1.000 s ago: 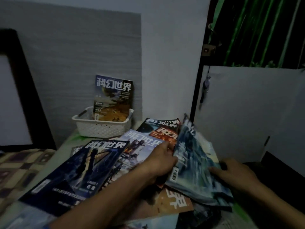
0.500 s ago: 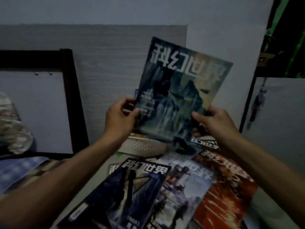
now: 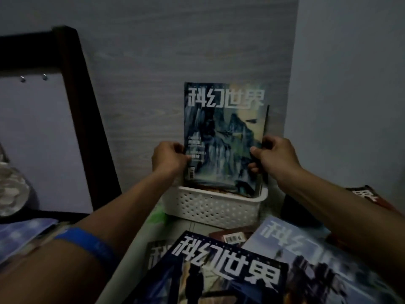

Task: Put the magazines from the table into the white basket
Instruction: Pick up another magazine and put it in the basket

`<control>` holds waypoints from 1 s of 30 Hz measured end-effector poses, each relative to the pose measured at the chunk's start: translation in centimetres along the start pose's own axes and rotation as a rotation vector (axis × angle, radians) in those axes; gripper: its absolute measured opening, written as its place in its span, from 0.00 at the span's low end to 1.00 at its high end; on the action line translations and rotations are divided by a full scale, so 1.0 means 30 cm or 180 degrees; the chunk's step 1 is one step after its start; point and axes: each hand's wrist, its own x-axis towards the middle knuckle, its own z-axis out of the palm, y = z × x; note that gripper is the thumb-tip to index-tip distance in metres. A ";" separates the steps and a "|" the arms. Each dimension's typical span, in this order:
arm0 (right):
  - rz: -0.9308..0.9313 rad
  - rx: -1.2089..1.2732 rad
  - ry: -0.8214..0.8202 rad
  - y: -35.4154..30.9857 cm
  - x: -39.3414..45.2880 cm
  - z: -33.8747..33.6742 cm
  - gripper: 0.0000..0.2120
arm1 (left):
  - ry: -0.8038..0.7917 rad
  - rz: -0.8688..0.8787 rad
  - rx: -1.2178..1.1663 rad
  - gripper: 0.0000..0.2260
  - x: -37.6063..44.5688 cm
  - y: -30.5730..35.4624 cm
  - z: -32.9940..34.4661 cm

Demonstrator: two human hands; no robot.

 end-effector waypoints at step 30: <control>0.1615 -0.0687 -0.2000 -0.242 -0.840 -0.227 0.19 | -0.1539 -0.0577 0.1164 0.08 -0.729 -0.129 -0.491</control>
